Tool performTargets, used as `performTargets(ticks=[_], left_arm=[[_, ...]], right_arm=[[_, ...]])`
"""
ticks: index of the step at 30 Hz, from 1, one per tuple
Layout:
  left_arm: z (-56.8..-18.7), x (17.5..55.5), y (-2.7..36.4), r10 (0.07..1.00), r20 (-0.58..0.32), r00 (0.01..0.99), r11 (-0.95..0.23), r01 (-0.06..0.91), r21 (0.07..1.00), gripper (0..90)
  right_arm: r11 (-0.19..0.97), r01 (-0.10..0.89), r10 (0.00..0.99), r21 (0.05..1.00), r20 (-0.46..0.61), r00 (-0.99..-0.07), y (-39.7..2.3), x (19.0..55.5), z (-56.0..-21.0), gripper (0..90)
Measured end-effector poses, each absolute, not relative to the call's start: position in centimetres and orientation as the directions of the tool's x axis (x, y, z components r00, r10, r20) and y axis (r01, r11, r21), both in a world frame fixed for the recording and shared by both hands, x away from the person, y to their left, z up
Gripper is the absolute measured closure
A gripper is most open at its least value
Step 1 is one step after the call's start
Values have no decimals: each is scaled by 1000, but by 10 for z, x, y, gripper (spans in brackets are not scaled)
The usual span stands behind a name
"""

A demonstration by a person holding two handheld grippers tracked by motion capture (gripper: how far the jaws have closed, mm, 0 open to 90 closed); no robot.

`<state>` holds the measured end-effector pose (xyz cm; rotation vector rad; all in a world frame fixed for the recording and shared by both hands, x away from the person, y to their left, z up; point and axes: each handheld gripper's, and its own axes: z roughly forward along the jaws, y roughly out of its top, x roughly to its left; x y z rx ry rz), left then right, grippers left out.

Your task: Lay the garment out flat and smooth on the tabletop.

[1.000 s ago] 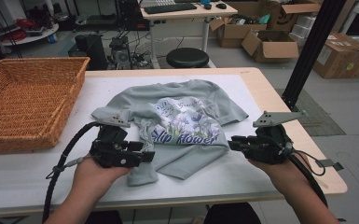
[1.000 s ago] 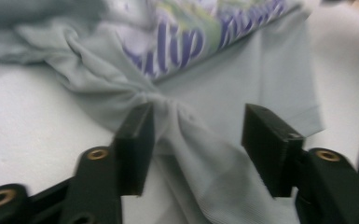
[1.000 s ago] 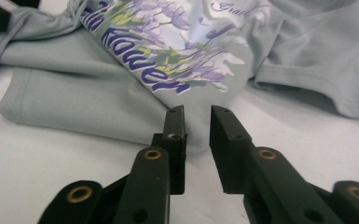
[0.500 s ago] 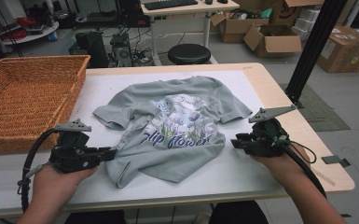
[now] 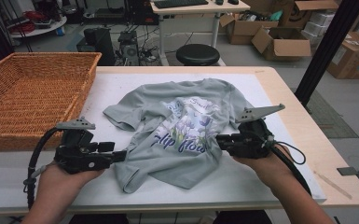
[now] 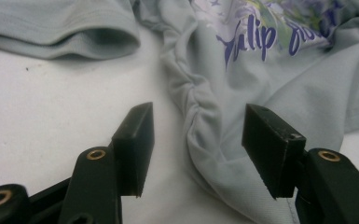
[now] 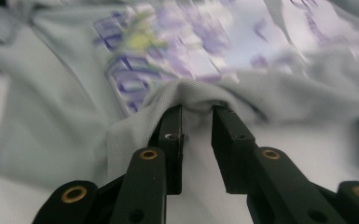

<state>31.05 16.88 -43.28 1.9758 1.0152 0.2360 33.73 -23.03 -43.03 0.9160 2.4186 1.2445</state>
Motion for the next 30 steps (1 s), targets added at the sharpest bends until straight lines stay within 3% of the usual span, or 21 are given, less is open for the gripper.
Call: performTargets(ticks=[9, 12, 24, 30], left_arm=[[-435, 313, 170, 724, -216, 655, -278, 564, 778, 445], [-435, 311, 170, 723, -211, 658, -282, 560, 779, 445], [-443, 310, 160, 707, -234, 667, -285, 572, 769, 450], [-443, 310, 154, 704, -231, 671, -295, 573, 765, 469]], right_arm=[[453, 433, 626, 779, 68, -777, -182, 370, -445, 750], [477, 418, 624, 773, 37, -781, -176, 370, -444, 714], [398, 398, 704, 826, 3, -710, -262, 318, -435, 685], [391, 387, 690, 835, 12, -723, -284, 297, -442, 672]])
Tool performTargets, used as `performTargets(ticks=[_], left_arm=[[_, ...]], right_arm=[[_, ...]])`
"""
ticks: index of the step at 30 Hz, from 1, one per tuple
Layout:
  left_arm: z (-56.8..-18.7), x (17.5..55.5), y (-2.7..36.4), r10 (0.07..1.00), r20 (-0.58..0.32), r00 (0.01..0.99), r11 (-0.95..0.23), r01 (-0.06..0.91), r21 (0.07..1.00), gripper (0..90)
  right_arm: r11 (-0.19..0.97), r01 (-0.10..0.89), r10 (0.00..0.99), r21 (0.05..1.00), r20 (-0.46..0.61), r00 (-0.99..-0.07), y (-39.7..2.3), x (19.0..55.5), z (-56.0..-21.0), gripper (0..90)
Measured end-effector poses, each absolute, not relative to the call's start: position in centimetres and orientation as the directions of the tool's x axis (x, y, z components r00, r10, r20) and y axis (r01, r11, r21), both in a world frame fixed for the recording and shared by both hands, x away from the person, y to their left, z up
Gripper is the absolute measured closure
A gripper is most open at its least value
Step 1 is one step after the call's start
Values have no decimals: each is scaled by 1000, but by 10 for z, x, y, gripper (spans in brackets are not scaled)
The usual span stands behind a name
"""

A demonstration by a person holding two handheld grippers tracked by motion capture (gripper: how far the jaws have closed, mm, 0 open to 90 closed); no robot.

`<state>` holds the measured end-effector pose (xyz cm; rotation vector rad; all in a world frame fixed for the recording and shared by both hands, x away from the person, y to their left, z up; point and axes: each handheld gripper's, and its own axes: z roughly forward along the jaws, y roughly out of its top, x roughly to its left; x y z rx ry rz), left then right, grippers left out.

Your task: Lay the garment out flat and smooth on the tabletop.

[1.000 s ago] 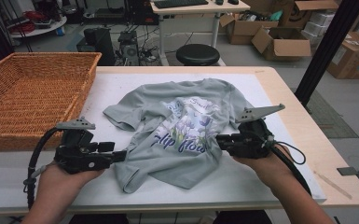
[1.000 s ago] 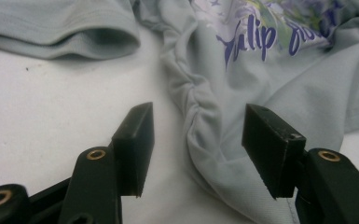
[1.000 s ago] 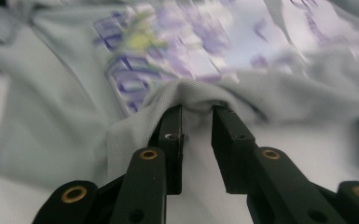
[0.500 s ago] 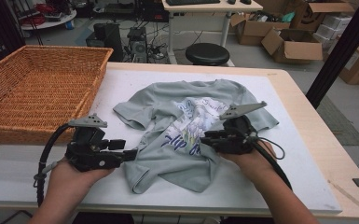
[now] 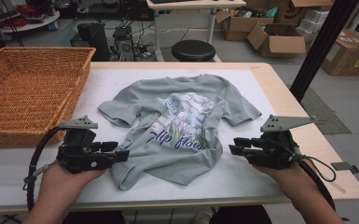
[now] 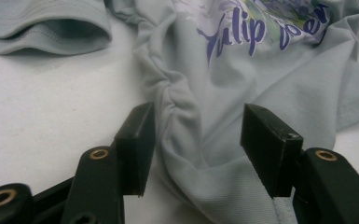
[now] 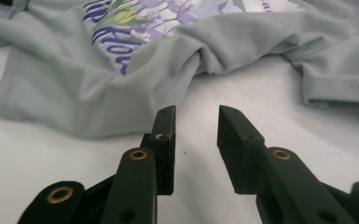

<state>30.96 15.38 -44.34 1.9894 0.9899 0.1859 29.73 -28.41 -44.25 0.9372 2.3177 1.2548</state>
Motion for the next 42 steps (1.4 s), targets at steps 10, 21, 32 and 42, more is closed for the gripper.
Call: performTargets(ticks=[10, 21, 32, 42], left_arm=[[-450, 303, 149, 740, -142, 657, -354, 561, 748, 739], [-441, 283, 169, 740, -131, 660, -335, 530, 779, 844], [-434, 255, 181, 762, -136, 633, -296, 528, 796, 781], [-435, 267, 181, 774, -197, 602, -232, 559, 796, 509]], right_arm=[[515, 361, 597, 777, -22, -802, -251, 306, -452, 698], [466, 355, 604, 811, 3, -797, -266, 288, -445, 868], [403, 373, 655, 835, 21, -755, -300, 245, -435, 888], [414, 407, 633, 814, 64, -771, -293, 265, -439, 714]])
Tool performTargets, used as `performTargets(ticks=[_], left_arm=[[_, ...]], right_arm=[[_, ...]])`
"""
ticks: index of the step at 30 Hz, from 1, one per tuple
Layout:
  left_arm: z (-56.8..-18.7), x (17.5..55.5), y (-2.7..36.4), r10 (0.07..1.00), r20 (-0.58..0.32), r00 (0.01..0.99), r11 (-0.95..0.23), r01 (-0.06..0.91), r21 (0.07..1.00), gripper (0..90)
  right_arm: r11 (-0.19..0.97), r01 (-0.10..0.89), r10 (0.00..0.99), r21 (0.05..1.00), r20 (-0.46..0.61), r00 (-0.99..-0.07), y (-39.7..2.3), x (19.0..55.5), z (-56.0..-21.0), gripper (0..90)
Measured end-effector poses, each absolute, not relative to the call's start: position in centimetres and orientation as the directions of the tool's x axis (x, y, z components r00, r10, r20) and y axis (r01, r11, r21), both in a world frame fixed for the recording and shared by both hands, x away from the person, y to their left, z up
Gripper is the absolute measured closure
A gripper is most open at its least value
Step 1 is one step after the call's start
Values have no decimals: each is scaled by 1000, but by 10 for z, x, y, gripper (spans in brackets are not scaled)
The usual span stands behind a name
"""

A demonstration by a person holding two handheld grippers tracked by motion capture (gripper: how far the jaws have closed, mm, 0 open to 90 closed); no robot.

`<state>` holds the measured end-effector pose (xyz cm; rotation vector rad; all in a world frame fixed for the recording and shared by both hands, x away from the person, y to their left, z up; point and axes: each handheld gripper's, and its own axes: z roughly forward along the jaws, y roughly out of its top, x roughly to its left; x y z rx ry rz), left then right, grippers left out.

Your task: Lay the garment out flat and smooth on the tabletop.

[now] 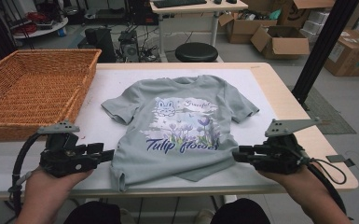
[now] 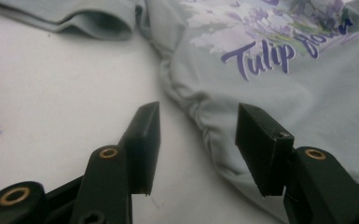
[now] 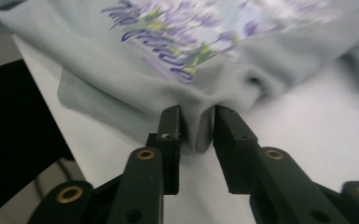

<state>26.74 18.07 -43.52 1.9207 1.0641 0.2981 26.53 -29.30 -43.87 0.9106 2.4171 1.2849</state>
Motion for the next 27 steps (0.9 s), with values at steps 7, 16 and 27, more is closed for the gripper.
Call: performTargets(ticks=[7, 16, 27], left_arm=[[-431, 284, 177, 742, -208, 638, -236, 538, 809, 509], [-427, 301, 190, 734, -219, 643, -222, 531, 817, 509], [-437, 292, 195, 744, -214, 633, -238, 551, 800, 502]], right_arm=[[465, 356, 540, 811, 59, -840, -262, 291, -435, 867], [488, 270, 499, 830, -11, -867, -186, 371, -408, 873], [540, 341, 566, 769, -32, -824, -148, 398, -436, 698]])
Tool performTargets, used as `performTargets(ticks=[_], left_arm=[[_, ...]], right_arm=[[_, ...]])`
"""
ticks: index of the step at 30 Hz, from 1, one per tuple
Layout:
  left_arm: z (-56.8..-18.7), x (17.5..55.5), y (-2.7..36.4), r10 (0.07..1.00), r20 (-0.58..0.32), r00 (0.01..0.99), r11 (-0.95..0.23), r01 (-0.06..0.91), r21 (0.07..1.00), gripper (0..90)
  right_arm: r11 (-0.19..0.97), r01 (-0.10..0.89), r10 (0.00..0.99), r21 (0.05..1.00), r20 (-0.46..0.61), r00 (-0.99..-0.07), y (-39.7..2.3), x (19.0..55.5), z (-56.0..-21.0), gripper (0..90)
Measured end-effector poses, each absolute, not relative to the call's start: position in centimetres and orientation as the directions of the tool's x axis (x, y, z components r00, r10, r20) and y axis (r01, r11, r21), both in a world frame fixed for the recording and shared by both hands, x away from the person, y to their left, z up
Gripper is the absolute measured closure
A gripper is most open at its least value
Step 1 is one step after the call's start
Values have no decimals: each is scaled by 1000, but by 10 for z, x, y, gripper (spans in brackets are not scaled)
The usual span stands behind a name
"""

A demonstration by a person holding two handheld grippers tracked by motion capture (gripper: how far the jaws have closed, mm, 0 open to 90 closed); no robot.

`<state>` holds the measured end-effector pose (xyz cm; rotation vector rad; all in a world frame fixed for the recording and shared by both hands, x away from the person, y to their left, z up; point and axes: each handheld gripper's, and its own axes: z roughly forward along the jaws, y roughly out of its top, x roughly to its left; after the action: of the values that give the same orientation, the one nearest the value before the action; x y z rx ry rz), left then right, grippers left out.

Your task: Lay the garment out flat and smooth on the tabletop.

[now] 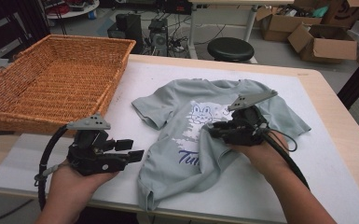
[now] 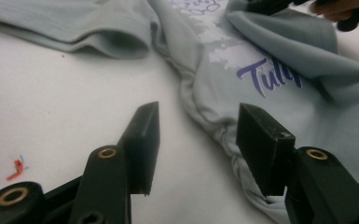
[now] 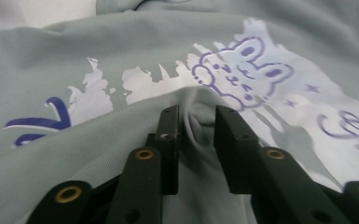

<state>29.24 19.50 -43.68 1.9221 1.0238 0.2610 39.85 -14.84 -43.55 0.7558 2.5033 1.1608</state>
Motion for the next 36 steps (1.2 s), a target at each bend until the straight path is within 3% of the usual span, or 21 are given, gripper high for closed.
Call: performTargets(ticks=[8, 14, 16, 19, 23, 30, 36], left_arm=[[-438, 282, 193, 752, -222, 621, -214, 548, 809, 496], [-437, 274, 188, 749, -212, 628, -228, 545, 807, 496], [-437, 272, 186, 746, -209, 632, -237, 546, 804, 496], [-437, 272, 184, 744, -206, 636, -247, 548, 799, 495], [-436, 271, 185, 747, -213, 630, -238, 553, 798, 493], [-433, 256, 181, 744, -213, 633, -239, 550, 800, 476], [-432, 236, 174, 748, -213, 629, -234, 550, 802, 461]], right_arm=[[433, 335, 619, 837, -6, -785, -192, 364, -414, 676], [465, 403, 639, 788, 16, -769, -189, 363, -434, 658], [485, 439, 645, 756, 30, -764, -189, 368, -446, 708], [473, 441, 649, 763, 36, -760, -192, 367, -444, 870], [451, 414, 661, 791, 16, -750, -204, 355, -435, 885], [434, 405, 719, 805, -39, -694, -251, 302, -423, 887], [389, 452, 788, 803, -37, -614, -303, 240, -434, 887]])
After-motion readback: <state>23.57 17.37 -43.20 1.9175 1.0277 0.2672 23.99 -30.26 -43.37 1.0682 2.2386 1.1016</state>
